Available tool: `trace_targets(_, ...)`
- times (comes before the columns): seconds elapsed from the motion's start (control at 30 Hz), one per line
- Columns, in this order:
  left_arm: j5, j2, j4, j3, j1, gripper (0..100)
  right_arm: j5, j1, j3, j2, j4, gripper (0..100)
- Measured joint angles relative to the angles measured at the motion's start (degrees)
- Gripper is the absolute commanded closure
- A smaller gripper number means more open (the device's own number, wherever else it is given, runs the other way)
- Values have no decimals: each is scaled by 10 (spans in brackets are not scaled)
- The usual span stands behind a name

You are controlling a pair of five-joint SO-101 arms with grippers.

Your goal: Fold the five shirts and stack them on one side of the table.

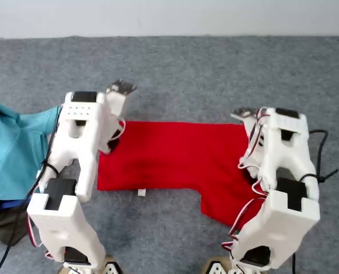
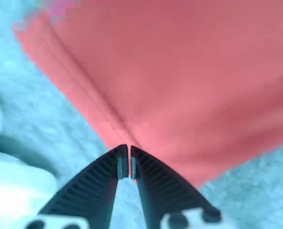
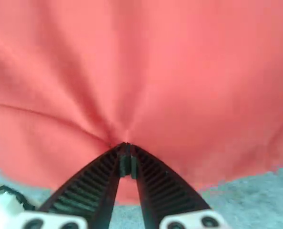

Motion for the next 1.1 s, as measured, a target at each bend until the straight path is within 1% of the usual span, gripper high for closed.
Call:
trace_targets(0.07, 7, 3, 0, -28, 10, 985, 0, -12, -40, 0, 28, 989)
trace_targets(0.2, 34, 3, -8, -41, 27, 985, -2, -29, -105, 0, 57, 989)
trace_targets(0.3, 48, 3, -7, -47, 45, 985, -27, -33, -154, 0, 88, 989)
trace_targets(0.4, 54, 3, 6, -62, 59, 985, -35, -31, -180, -3, 114, 989)
trace_targets(0.5, 56, -2, 11, -70, 71, 985, -40, -31, -185, -40, 134, 989)
trace_targets(0.6, 57, -31, 11, -71, 95, 985, -40, -14, -185, -113, 148, 989)
trace_targets(0.7, 56, -58, 11, -71, 139, 985, -40, 18, -185, -207, 156, 989)
trace_targets(0.87, 56, -62, 11, -71, 237, 980, -40, 81, -185, -379, 157, 987)
trace_targets(1.0, 56, -55, 7, -71, 315, 893, -40, 108, -185, -513, 157, 986)
trace_targets(1.1, 56, -33, 7, -71, 374, 848, -40, 110, -185, -601, 157, 984)
